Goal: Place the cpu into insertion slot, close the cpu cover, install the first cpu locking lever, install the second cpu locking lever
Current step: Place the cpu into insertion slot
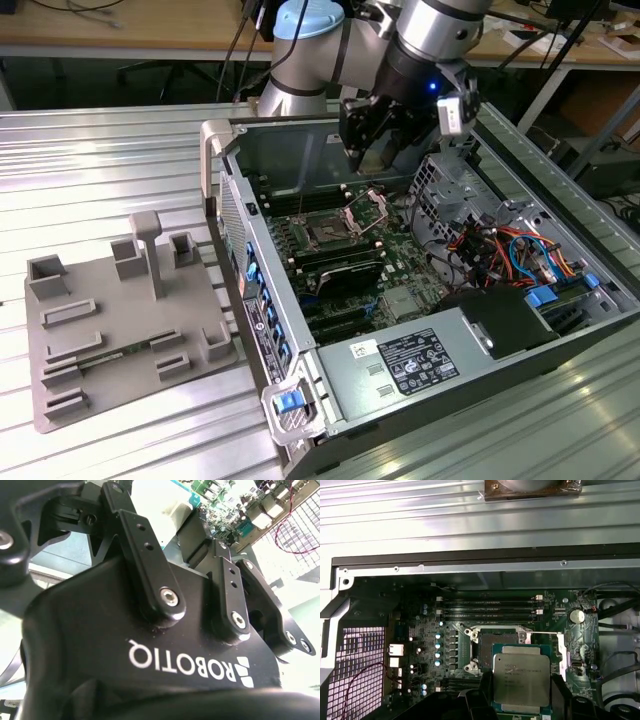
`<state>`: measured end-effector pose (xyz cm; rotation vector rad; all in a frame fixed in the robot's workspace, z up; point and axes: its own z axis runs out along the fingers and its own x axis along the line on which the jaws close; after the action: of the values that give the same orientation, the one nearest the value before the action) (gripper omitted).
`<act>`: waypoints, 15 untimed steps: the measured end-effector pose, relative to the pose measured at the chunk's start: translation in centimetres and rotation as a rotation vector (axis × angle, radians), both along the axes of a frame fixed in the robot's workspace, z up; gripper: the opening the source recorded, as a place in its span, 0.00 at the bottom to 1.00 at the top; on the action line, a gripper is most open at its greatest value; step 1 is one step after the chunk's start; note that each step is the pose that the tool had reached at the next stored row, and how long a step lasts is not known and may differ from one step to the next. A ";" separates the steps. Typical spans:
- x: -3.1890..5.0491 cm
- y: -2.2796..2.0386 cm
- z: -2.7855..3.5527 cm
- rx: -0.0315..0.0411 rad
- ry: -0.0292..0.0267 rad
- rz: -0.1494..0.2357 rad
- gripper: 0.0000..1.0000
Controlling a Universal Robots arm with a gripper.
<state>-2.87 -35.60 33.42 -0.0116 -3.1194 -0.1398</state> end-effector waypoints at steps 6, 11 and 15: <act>0.00 0.13 -1.06 -0.0001 -0.0001 0.000 0.55; 0.00 0.13 -1.06 0.0000 -0.0001 0.000 0.55; 0.00 0.13 -1.24 0.0001 -0.0001 0.000 0.55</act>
<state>-2.87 -35.48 32.18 -0.0115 -3.1195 -0.1400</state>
